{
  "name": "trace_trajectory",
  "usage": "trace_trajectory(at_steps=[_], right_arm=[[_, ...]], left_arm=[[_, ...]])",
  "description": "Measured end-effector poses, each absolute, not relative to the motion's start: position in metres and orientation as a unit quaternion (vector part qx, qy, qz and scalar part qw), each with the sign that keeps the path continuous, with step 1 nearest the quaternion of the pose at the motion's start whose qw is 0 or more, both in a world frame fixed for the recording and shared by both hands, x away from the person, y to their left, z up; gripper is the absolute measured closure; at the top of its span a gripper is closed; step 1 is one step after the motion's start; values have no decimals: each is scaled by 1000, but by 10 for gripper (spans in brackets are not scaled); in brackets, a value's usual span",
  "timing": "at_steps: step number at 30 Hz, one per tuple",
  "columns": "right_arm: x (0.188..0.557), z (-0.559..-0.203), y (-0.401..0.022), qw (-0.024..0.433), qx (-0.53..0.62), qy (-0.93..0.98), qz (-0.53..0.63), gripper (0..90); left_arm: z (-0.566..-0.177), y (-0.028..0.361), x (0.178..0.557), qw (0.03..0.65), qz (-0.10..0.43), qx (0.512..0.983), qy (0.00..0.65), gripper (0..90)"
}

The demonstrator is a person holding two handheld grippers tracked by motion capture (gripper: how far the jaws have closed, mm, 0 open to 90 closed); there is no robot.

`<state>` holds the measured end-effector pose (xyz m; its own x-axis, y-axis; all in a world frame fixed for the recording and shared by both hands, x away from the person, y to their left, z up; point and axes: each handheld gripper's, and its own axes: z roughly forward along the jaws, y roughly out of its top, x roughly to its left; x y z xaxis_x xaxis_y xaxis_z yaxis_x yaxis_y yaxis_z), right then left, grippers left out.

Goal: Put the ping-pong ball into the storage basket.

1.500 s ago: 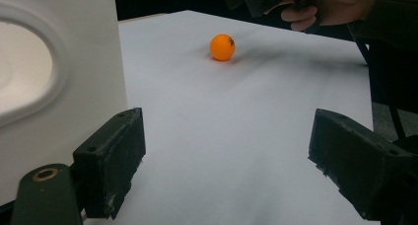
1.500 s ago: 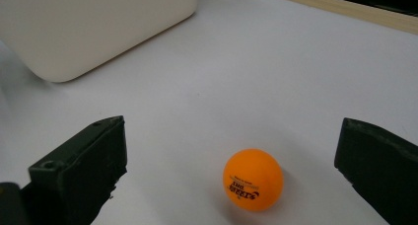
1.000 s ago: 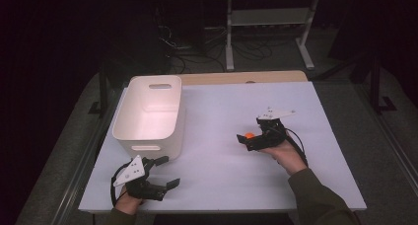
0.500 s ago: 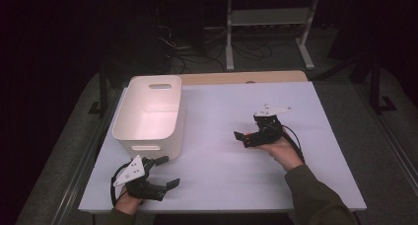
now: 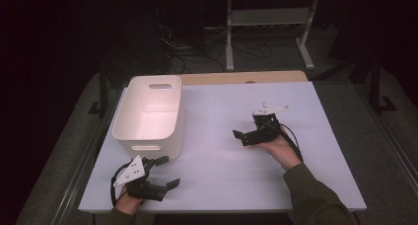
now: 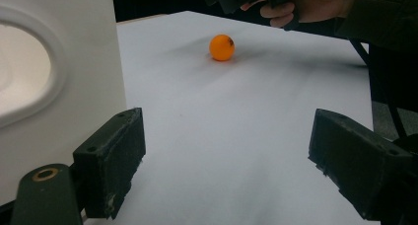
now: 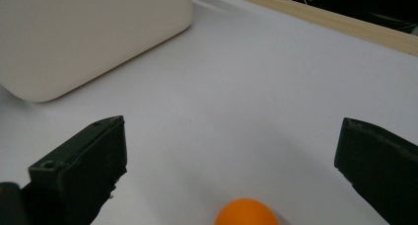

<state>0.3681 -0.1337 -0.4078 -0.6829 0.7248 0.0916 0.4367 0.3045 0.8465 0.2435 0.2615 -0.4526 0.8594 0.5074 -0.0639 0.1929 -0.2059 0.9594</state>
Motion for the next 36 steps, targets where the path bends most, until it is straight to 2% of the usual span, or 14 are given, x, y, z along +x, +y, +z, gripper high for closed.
trace_trajectory(at_steps=[36], right_arm=[[377, -432, -136, 152, 397, 814, 396, 0]], left_arm=[[-453, 261, 243, 586, 135, 766, 227, 140]])
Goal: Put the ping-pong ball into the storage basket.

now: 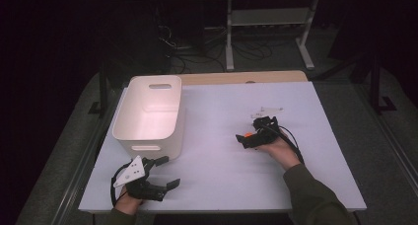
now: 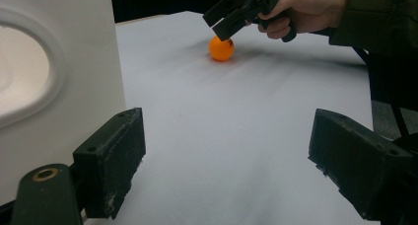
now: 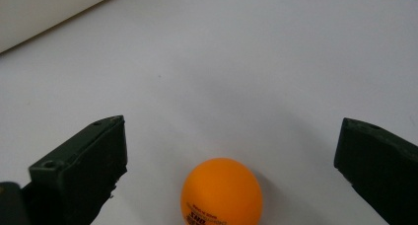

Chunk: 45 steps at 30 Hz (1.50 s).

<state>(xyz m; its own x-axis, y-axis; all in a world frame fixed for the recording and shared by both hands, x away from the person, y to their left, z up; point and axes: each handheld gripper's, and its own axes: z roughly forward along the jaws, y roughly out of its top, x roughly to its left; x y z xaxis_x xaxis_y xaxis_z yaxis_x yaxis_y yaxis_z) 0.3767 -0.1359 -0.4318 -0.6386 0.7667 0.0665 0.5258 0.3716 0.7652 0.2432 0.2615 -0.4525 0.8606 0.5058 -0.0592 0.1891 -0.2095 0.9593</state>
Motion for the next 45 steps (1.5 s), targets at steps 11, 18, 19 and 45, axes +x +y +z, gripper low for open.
trace_trajectory(at_steps=[11, 18, 19, 45], right_arm=[[376, -440, -135, 151, 394, 820, 387, 0], [376, -446, -133, 145, 390, 828, 376, 0], [376, -446, -133, 144, 390, 828, 376, 0], [374, -456, -129, 125, 383, 847, 346, 17]], left_arm=[[-453, 261, 243, 587, 135, 765, 227, 140], [-453, 261, 243, 587, 137, 765, 226, 140], [-453, 261, 243, 588, 137, 765, 225, 140], [-453, 261, 242, 588, 138, 765, 224, 140]])
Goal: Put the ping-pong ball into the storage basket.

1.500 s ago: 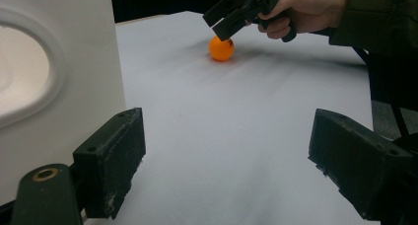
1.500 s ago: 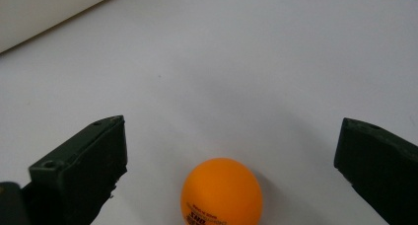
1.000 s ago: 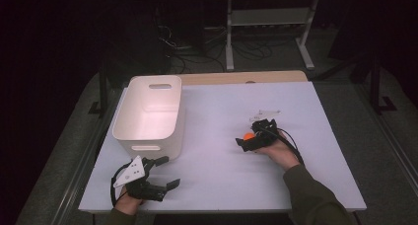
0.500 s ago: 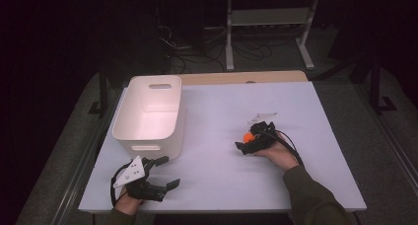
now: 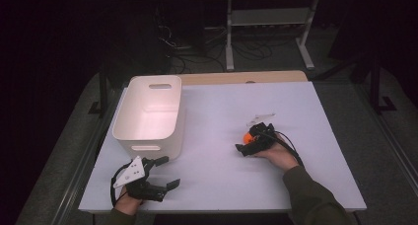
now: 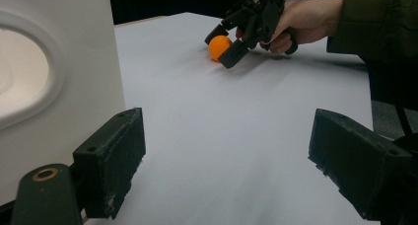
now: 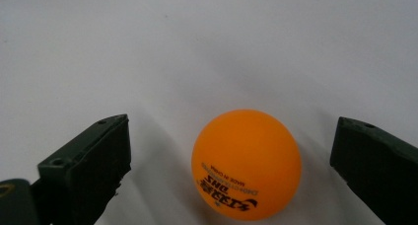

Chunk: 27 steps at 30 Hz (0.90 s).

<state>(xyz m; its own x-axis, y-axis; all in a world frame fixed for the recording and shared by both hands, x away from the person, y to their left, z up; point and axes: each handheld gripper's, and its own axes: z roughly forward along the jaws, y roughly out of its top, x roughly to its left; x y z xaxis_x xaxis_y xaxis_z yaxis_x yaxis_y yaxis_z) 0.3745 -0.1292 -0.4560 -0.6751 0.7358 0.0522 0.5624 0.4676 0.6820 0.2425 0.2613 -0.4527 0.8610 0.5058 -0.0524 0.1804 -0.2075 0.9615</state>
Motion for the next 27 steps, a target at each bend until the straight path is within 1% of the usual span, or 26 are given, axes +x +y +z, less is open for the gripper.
trace_trajectory(at_steps=[6, 11, 15, 21, 23, 24, 27], right_arm=[[374, -455, -130, 127, 380, 849, 344, 65], [374, -455, -131, 127, 380, 850, 342, 124], [373, -454, -132, 127, 380, 850, 342, 150], [372, -452, -135, 129, 380, 847, 348, 240], [372, -452, -136, 128, 381, 847, 349, 252], [372, -451, -137, 127, 383, 845, 352, 278], [371, -451, -139, 124, 384, 844, 353, 309]], left_arm=[[-453, 261, 242, 588, 138, 765, 224, 140], [-453, 261, 242, 588, 139, 765, 224, 140], [-453, 261, 242, 588, 139, 765, 224, 140], [-453, 261, 242, 588, 139, 765, 224, 140], [-453, 261, 242, 588, 139, 765, 224, 140], [-453, 261, 242, 588, 139, 765, 224, 140], [-453, 261, 242, 588, 139, 765, 224, 140]])
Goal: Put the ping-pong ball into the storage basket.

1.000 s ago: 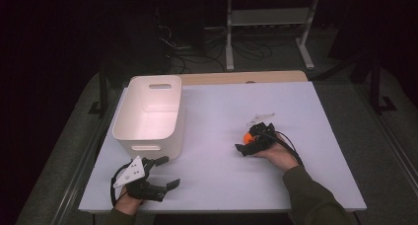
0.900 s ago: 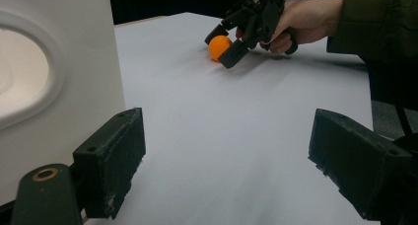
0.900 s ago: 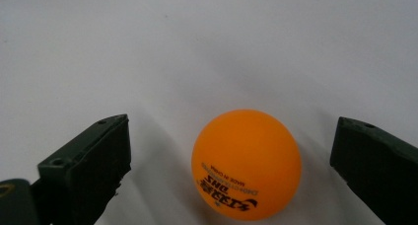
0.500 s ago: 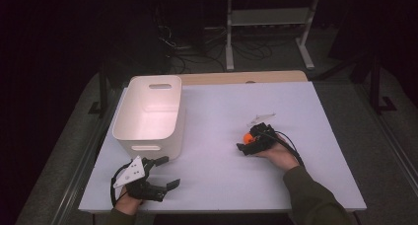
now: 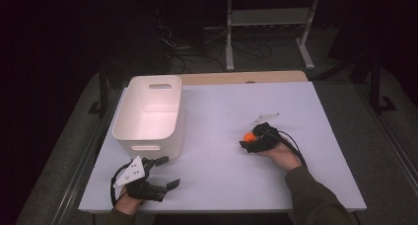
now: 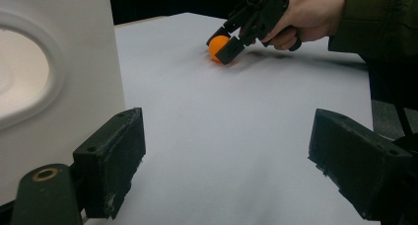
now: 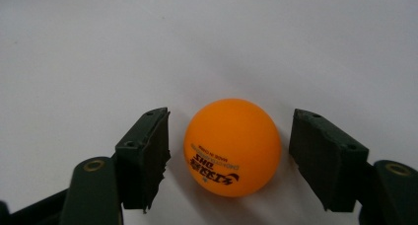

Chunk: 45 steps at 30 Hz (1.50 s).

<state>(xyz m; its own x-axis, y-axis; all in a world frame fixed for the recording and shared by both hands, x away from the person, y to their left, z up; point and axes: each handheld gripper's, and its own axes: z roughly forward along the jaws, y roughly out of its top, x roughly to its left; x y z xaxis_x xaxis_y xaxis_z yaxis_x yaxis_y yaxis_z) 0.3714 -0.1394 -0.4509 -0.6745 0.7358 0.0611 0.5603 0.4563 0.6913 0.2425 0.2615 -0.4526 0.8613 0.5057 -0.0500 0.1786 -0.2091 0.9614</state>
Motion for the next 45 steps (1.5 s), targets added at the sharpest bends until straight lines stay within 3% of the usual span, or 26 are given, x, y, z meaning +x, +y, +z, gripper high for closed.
trace_trajectory(at_steps=[23, 45], right_arm=[[372, -451, -142, 116, 383, 845, 354, 490], [370, -446, -141, 111, 379, 843, 365, 492]], left_arm=[[-453, 261, 243, 587, 139, 765, 224, 140], [-453, 262, 243, 587, 139, 765, 224, 140]])
